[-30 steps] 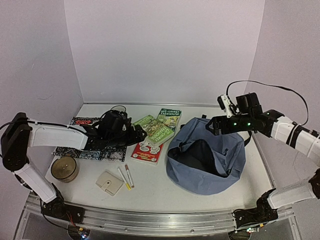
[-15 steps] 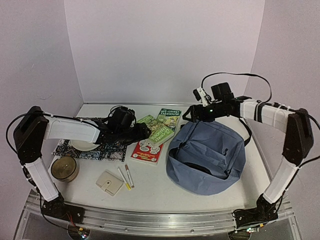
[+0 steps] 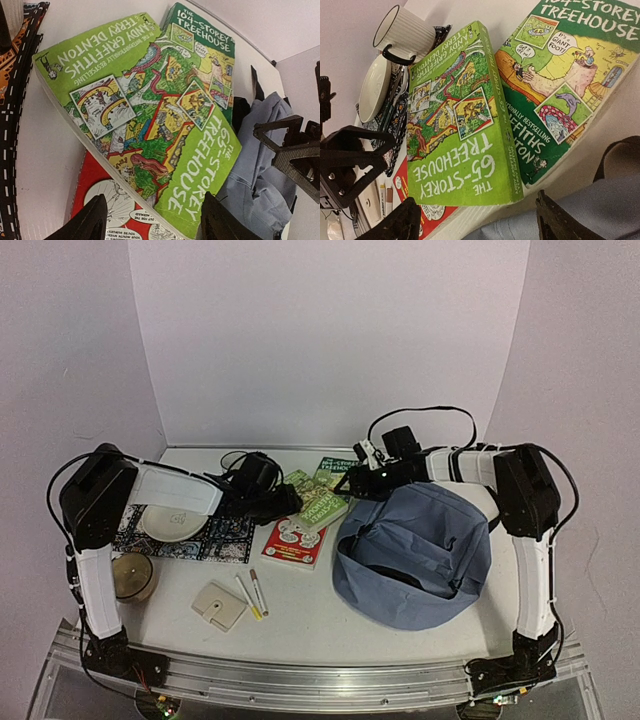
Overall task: Pack the student bag
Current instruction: Pick up the book.
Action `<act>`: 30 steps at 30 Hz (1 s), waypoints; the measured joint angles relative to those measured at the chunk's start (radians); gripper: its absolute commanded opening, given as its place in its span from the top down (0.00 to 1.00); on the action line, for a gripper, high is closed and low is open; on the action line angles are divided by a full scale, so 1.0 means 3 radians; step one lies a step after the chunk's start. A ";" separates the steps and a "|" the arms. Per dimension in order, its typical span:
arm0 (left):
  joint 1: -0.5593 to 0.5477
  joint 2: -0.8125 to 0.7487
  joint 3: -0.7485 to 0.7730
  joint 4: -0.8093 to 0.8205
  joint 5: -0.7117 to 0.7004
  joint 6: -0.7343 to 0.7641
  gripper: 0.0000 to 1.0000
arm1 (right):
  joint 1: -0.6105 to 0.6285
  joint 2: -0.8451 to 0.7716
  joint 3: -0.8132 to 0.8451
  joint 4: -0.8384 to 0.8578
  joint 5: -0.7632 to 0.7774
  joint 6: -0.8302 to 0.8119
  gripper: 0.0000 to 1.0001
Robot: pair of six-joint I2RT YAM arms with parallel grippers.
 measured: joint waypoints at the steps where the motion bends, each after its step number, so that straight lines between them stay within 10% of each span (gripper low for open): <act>1: 0.0001 0.0043 0.0007 -0.0001 0.0010 0.0006 0.39 | 0.0009 0.0040 0.0014 0.0016 -0.0016 0.0022 0.24; 14: 0.0008 0.0354 0.0081 0.0055 0.0311 0.0020 0.53 | 0.0132 0.0264 -0.0092 0.0338 -0.0147 0.0238 0.48; 30: -0.0133 0.0063 -0.0364 0.0194 0.0479 -0.0092 0.62 | 0.0247 -0.0189 -0.1155 0.1051 -0.0334 0.0768 0.47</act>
